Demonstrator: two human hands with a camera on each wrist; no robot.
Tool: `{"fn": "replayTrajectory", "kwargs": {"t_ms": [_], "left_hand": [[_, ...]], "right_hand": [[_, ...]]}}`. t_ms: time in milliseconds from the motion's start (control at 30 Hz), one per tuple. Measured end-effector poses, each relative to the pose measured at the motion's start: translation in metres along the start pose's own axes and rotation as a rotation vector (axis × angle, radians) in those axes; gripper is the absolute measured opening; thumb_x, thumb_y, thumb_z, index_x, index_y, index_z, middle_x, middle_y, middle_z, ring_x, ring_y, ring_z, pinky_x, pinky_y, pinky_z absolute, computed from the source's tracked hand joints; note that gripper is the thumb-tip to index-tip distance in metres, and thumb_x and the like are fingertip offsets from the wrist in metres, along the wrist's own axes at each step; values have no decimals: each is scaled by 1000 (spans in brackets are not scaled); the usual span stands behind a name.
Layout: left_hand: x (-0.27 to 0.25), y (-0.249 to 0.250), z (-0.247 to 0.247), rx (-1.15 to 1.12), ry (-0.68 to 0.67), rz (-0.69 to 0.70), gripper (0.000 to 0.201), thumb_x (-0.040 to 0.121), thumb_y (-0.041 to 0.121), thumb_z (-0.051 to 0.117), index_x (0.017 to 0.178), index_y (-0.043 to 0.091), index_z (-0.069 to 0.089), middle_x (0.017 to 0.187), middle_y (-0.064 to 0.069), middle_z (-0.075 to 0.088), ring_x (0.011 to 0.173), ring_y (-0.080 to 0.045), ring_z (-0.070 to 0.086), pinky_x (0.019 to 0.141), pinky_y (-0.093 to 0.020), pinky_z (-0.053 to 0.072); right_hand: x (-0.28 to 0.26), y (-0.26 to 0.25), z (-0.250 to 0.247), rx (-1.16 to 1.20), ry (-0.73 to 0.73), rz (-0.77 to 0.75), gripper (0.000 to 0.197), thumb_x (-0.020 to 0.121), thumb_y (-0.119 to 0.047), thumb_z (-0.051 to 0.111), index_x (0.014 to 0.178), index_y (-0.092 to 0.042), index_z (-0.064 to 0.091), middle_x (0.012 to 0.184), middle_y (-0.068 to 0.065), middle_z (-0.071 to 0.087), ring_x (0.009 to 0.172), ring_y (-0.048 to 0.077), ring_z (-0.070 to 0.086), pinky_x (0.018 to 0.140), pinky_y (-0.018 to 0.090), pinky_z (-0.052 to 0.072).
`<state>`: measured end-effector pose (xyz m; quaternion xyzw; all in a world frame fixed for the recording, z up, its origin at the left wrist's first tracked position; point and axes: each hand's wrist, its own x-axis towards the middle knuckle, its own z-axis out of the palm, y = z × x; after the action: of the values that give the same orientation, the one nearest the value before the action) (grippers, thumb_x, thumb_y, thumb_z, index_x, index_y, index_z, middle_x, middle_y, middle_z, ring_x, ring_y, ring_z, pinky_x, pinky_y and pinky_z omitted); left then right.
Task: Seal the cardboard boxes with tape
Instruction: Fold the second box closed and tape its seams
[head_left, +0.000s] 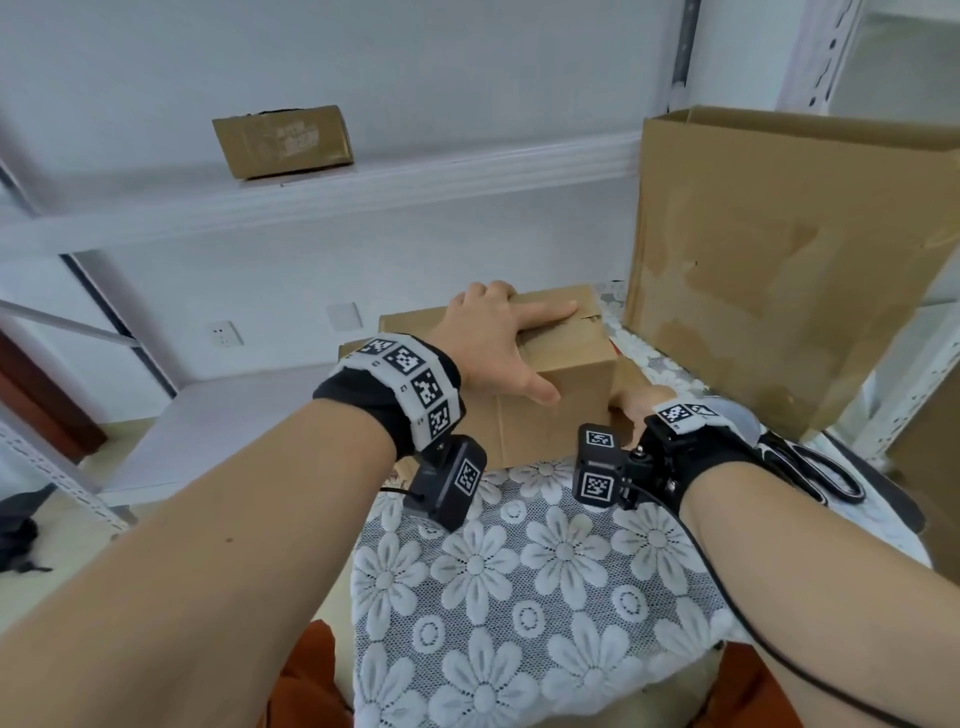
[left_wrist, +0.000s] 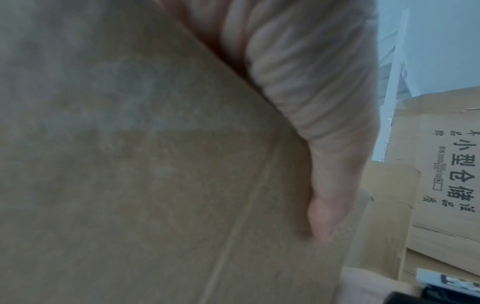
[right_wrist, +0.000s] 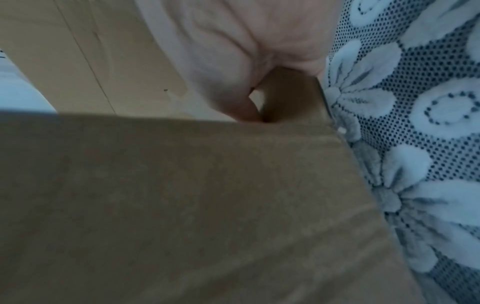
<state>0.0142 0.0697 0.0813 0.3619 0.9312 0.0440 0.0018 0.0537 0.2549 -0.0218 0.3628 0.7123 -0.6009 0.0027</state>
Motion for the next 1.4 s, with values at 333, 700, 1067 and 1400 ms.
{"fn": "replayTrajectory", "kwargs": {"t_ms": [333, 700, 1067, 1400], "left_hand": [[5, 14, 39, 135, -181, -58, 98, 73, 75, 59, 150, 53, 2, 154, -16, 23, 141, -34, 20, 117, -55, 14], [-1, 18, 65, 187, -139, -18, 108, 78, 86, 37, 154, 30, -14, 164, -6, -14, 150, -24, -14, 117, -62, -2], [-9, 18, 66, 188, -97, -53, 118, 72, 90, 29, 155, 16, -10, 163, -9, -13, 150, -25, -15, 117, -60, -3], [-11, 25, 59, 236, 31, 18, 106, 73, 85, 44, 154, 21, 18, 154, -9, 29, 141, -30, 26, 116, -63, 7]], "right_hand": [[-3, 10, -6, -164, 25, 10, 43, 98, -15, 47, 136, 4, 42, 138, 19, 46, 102, 21, 47, 35, 6, 36], [-18, -38, 9, -168, -89, -480, 47, 105, -33, 23, 146, -14, 35, 153, 0, 31, 142, 16, 25, 113, 25, 14], [-12, -33, 13, -326, -87, -477, 41, 103, -21, 29, 142, -21, 39, 150, 3, 36, 136, 21, 34, 112, 32, 27], [-10, -24, 7, -49, 4, -444, 26, 102, -20, 33, 101, -19, 58, 101, -7, 61, 101, 18, 51, 89, 30, 41]]}}
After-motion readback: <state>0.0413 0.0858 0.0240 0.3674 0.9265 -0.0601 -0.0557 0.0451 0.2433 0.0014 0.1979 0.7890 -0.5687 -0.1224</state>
